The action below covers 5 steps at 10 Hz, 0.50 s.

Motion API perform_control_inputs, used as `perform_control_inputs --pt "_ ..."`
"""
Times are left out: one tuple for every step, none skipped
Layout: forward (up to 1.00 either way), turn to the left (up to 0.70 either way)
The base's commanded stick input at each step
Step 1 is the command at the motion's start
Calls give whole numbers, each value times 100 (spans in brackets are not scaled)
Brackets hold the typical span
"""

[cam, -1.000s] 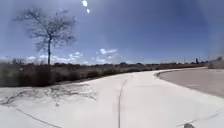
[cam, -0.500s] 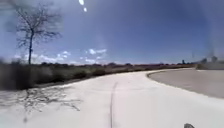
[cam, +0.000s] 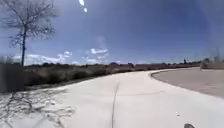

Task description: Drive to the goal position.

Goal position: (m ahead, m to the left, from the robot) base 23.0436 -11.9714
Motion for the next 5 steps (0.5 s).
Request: perform_control_inputs --pt "100 0" --pt "100 0" --pt "100 0" --pt "100 0" --pt "100 -15"
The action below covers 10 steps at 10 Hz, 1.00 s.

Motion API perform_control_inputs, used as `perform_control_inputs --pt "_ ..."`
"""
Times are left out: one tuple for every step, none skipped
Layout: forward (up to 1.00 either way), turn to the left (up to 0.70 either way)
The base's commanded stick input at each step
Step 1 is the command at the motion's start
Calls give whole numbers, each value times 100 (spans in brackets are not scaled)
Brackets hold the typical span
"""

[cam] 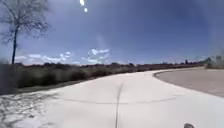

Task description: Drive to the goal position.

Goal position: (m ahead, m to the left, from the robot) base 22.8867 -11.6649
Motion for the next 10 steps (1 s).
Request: perform_control_inputs --pt "100 -32" --pt "100 -40" --pt "100 -40" --pt "100 -40" --pt "100 -40" --pt "100 -33" --pt "100 -8" --pt "100 0" --pt "100 0" --pt "100 0"
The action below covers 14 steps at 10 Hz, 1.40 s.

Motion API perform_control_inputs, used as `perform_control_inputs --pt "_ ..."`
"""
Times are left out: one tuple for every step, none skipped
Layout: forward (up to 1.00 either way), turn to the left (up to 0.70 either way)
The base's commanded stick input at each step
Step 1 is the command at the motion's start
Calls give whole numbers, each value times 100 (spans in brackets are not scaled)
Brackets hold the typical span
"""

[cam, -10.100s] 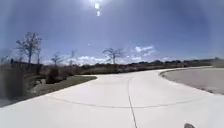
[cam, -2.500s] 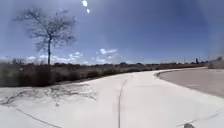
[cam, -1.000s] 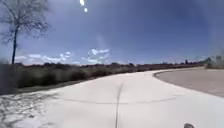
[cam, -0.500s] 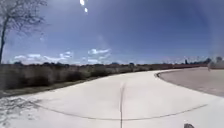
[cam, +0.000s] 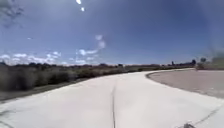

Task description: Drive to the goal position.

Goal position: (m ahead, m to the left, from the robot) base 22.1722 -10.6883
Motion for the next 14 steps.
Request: perform_control_inputs --pt "100 0" --pt "100 0" --pt "100 0" --pt "100 0" --pt "100 0" --pt "100 0" --pt "100 0" --pt "100 0" --pt "100 -3" --pt "100 -21" --pt "100 -38" --pt "100 -40" --pt "100 -40" --pt "100 -40"
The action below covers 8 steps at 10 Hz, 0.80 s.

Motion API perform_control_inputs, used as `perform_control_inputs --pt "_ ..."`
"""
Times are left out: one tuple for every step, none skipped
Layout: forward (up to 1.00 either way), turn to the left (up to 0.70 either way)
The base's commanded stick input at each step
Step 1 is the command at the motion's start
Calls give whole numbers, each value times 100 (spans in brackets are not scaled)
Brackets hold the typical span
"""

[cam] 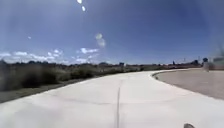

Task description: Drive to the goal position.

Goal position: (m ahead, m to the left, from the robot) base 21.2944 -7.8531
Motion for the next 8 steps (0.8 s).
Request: perform_control_inputs --pt "100 -40" --pt "100 -37" --pt "100 -4" --pt "100 0" --pt "100 0" --pt "100 0" --pt "100 0" --pt "100 0"
